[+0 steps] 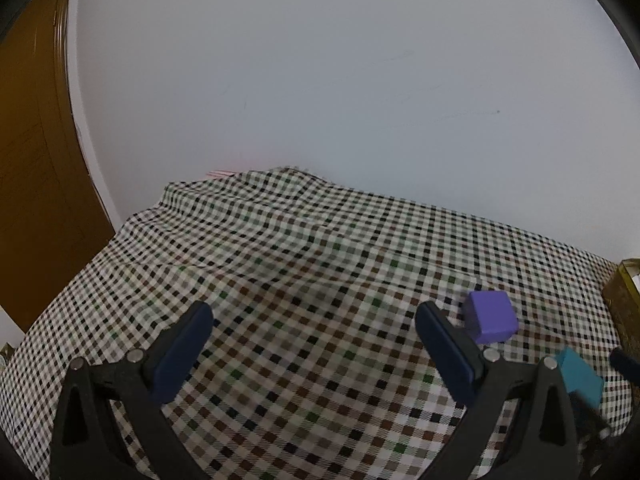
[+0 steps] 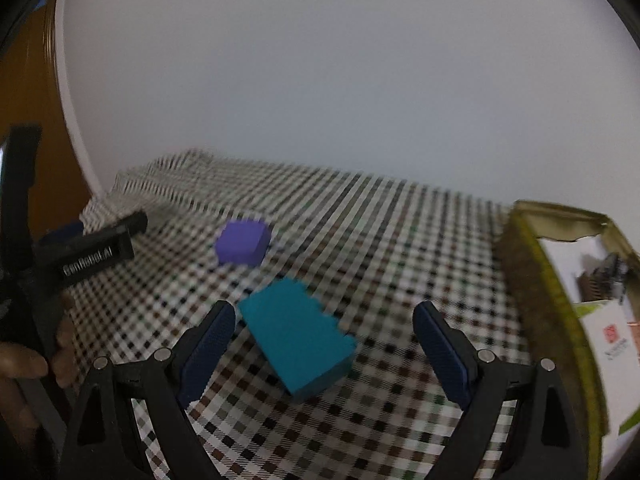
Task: Organize rigid objects
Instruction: 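Grasp the teal brick with the right gripper while the left grasps the purple cube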
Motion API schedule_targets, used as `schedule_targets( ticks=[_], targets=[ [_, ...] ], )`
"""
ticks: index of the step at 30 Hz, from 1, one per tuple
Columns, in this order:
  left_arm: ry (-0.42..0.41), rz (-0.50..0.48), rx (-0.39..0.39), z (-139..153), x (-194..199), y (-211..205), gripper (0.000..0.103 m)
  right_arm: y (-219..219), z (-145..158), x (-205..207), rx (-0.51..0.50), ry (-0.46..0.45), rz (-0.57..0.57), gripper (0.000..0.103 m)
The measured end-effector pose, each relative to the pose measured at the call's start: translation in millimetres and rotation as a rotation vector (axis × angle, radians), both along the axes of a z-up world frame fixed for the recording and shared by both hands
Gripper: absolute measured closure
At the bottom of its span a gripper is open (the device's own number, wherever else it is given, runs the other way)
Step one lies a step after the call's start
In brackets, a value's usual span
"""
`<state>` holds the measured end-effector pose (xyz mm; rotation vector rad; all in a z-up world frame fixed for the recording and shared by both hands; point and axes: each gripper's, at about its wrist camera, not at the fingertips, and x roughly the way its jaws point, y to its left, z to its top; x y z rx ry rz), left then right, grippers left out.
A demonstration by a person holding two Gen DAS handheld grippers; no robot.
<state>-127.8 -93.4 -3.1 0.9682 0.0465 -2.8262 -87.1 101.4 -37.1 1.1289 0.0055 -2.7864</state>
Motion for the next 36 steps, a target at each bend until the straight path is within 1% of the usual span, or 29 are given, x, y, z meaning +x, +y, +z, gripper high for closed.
schedule_targets(
  ticks=[3, 6, 7, 8, 10, 12, 14, 16, 17, 18, 20, 22, 24, 26, 28, 30, 34, 35, 36],
  targets=[
    [-0.003, -0.011, -0.005, -1.4, -0.5, 2.2, 0.001, -6.9, -9.6, -11.0, 0.021, -0.074, 0.038, 0.011],
    [-0.005, -0.023, -0.013, -3.0, -0.8, 3.8, 0.001, -12.6, -13.5, -10.0, 0.042, -0.093, 0.046, 0.011],
    [-0.006, -0.028, -0.016, -3.4, -0.8, 4.4, 0.001, -13.0, -15.4, -10.0, 0.048, -0.099, 0.049, 0.013],
    [-0.007, -0.032, -0.019, -3.8, 0.0, 5.1, 0.001, -14.2, -16.8, -10.0, 0.051, -0.107, 0.055, 0.018],
    [-0.009, -0.040, -0.023, -4.4, 1.5, 6.2, 0.001, -13.8, -17.3, -10.1, 0.058, -0.120, 0.055, 0.025],
    [-0.009, -0.045, -0.027, -4.9, 2.8, 7.0, 0.001, -14.5, -15.9, -7.6, 0.067, -0.115, 0.051, 0.030],
    [-0.011, -0.049, -0.028, -5.6, 2.0, 6.8, 0.001, -16.0, -13.9, -4.7, 0.064, -0.107, 0.046, 0.043],
    [-0.015, -0.053, -0.025, -5.8, 0.9, 7.0, 0.001, -13.5, -11.4, -4.4, 0.047, -0.105, 0.042, 0.044],
    [-0.017, -0.056, -0.022, -6.6, -0.1, 6.9, 0.001, -11.1, -10.0, -4.3, 0.036, -0.103, 0.036, 0.052],
    [-0.019, -0.061, -0.018, -6.9, -0.2, 6.9, 0.001, -7.3, -9.2, -3.1, 0.019, -0.096, 0.028, 0.057],
    [-0.026, -0.066, -0.005, -7.4, -1.0, 6.9, 0.001, 0.5, -6.4, -1.8, -0.020, -0.087, 0.004, 0.058],
    [-0.036, -0.077, 0.019, -8.0, -1.6, 7.8, 0.001, 15.6, -4.0, 0.3, -0.094, -0.061, -0.026, 0.058],
    [-0.050, -0.091, 0.055, -9.8, -3.6, 9.4, 0.001, 28.3, 1.7, 4.2, -0.157, -0.016, -0.057, 0.058],
    [-0.056, -0.100, 0.085, -10.6, -3.9, 13.3, 0.001, 36.0, 10.5, 11.2, -0.158, 0.048, -0.098, 0.058],
    [-0.046, -0.116, 0.104, -9.3, -4.9, 21.0, 0.001, 40.8, 19.0, 18.5, -0.128, 0.120, -0.142, 0.058],
    [-0.040, -0.137, 0.102, -7.1, -7.0, 31.1, 0.001, 43.9, 24.8, 23.0, -0.091, 0.172, -0.188, 0.058],
    [-0.062, -0.201, 0.106, -5.7, -18.2, 61.7, 0.001, 47.9, 28.4, 28.1, -0.089, 0.196, -0.229, 0.058],
    [-0.078, -0.209, 0.090, -7.4, -24.6, 70.4, 0.001, 48.8, 28.8, 28.5, -0.092, 0.198, -0.233, 0.058],
    [-0.111, -0.201, 0.073, -11.4, -33.4, 78.3, 0.002, 51.1, 29.3, 29.2, -0.096, 0.197, -0.234, 0.058]
  ],
)
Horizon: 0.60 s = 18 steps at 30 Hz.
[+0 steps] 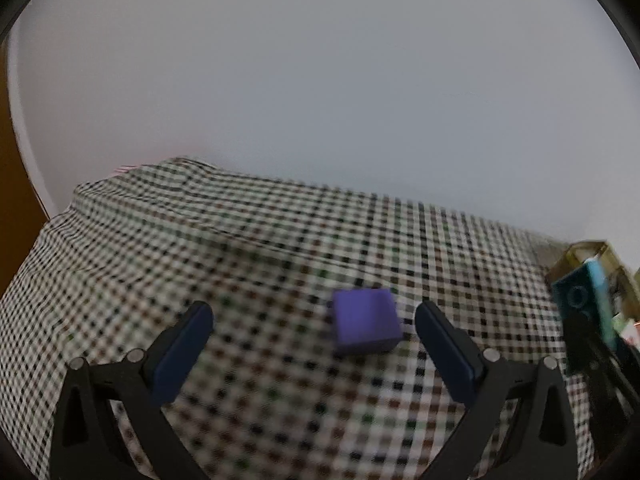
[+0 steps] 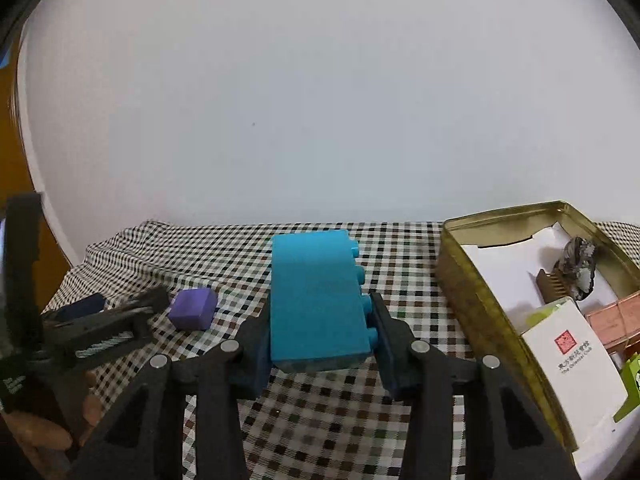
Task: Organize rigid objects
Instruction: 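Grasp the teal brick with the right gripper while the left grasps the purple cube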
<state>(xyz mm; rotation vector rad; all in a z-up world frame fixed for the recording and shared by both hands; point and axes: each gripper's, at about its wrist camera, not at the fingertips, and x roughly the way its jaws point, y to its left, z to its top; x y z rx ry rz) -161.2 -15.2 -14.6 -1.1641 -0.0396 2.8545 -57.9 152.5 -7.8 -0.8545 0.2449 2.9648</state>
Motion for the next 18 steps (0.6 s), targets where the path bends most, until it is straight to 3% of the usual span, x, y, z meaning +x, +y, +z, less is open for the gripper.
schedule_targets(
  ticks=[3, 6, 12, 15, 18],
  targets=[
    [-0.072, 0.006, 0.009, -10.6, -15.3, 8.8, 0.015, 2.5, 0.8, 1.4, -0.015, -0.005, 0.000, 0.058],
    [-0.148, 0.004, -0.018, -21.5, -28.2, 16.7, 0.016, -0.1, -0.1, 0.8, -0.023, -0.011, -0.001, 0.058],
    [-0.151, 0.000, -0.031, -24.8, -35.0, 16.9, 0.015, -7.5, 1.3, 1.6, -0.015, -0.027, 0.004, 0.058],
    [-0.158, -0.032, -0.032, -30.8, -41.0, 17.8, 0.009, -9.9, 1.2, 2.3, -0.007, -0.025, 0.006, 0.057],
    [-0.155, -0.044, -0.031, -30.3, -40.6, 18.8, 0.014, -9.9, 1.7, 3.4, -0.002, -0.021, 0.008, 0.057]
  ],
)
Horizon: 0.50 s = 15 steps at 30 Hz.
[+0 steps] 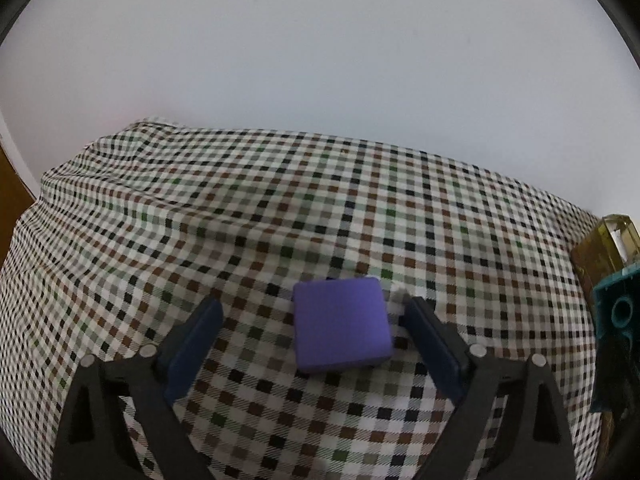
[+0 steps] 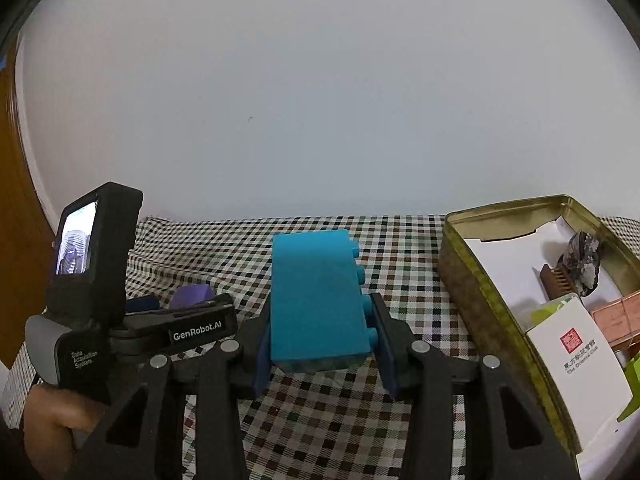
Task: Organize rigid objects
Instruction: 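Grasp the teal brick with the right gripper while the left grasps the purple cube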
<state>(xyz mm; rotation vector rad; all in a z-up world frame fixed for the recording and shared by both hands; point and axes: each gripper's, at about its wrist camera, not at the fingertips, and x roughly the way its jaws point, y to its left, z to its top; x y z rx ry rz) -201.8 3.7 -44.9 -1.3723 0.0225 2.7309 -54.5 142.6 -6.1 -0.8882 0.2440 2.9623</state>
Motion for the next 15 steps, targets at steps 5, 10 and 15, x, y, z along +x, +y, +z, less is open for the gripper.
schedule_targets(
  ticks=[5, 10, 15],
  targets=[
    [0.034, -0.014, 0.011, 4.9, 5.0, -6.7, 0.064, 2.5, -1.0, -0.6, -0.002, -0.001, 0.002, 0.057],
    [0.047, -0.001, 0.071, 9.8, 13.6, -14.5, 0.064, 2.1, 0.2, 2.5, -0.006, 0.007, -0.004, 0.057],
    [0.144, 0.048, 0.062, 24.6, 30.2, -19.4, 0.064, -0.3, 2.0, 6.1, 0.001, 0.018, -0.005, 0.057]
  ],
)
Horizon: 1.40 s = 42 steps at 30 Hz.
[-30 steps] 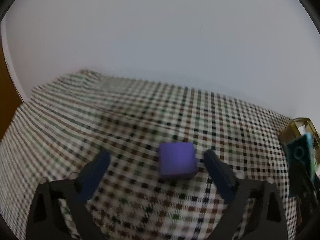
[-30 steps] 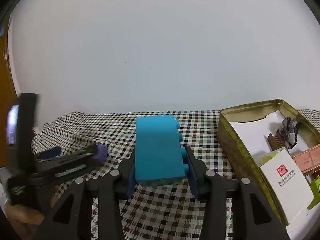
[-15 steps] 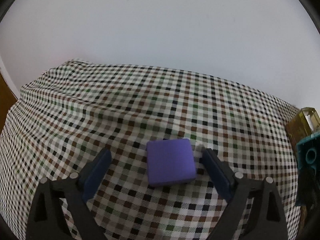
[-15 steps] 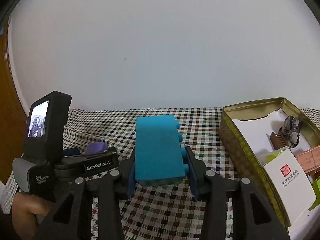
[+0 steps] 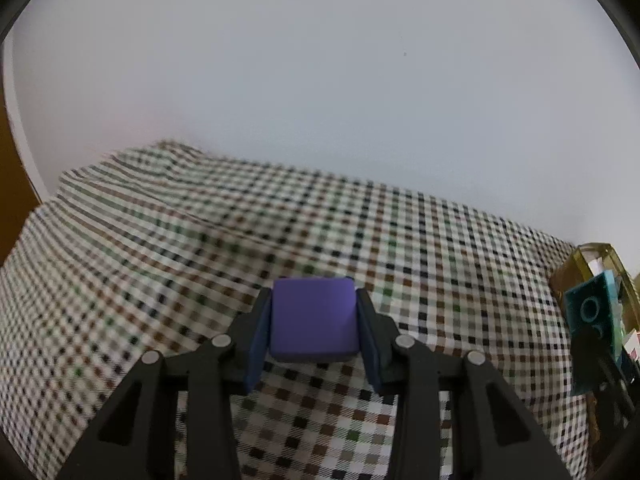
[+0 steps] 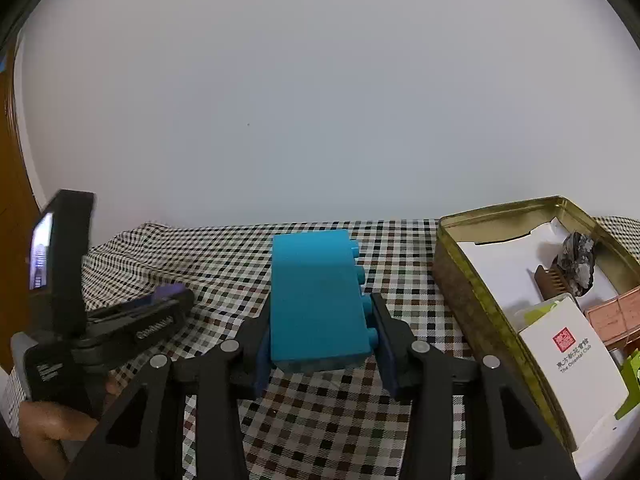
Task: Organize rigid objects
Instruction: 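Grasp the teal brick with the right gripper while the left grasps the purple cube, then lift the purple cube and teal brick and carry them over the gold tray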
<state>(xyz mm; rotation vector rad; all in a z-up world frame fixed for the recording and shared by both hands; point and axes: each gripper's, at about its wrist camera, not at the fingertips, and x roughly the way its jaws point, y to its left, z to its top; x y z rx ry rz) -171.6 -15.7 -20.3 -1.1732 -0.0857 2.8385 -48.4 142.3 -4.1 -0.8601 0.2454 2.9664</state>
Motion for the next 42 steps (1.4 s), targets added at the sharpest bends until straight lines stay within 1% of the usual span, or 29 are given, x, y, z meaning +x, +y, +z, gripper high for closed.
schedule_targets(
  ticks=[3, 11, 17, 24, 42],
  targets=[
    [0.027, 0.008, -0.026, 4.9, 7.0, -1.4, 0.064, -2.4, 1.6, 2.8, 0.005, 0.009, -0.001, 0.057],
    [0.068, 0.007, -0.050, 12.9, 24.9, -3.0, 0.064, -6.3, 5.4, 10.3, 0.042, 0.049, 0.017, 0.057],
    [0.045, 0.011, -0.038, 7.9, 24.9, -7.7, 0.064, -7.1, 5.1, 11.1, 0.067, 0.061, 0.034, 0.057],
    [0.002, 0.020, -0.025, 0.4, 21.4, -9.7, 0.064, -10.2, 4.9, 9.0, 0.061, 0.037, 0.041, 0.057],
    [0.006, 0.006, -0.029, 0.6, 21.7, -11.0, 0.064, -9.2, 4.0, 9.4, 0.069, 0.030, 0.064, 0.057]
  ],
)
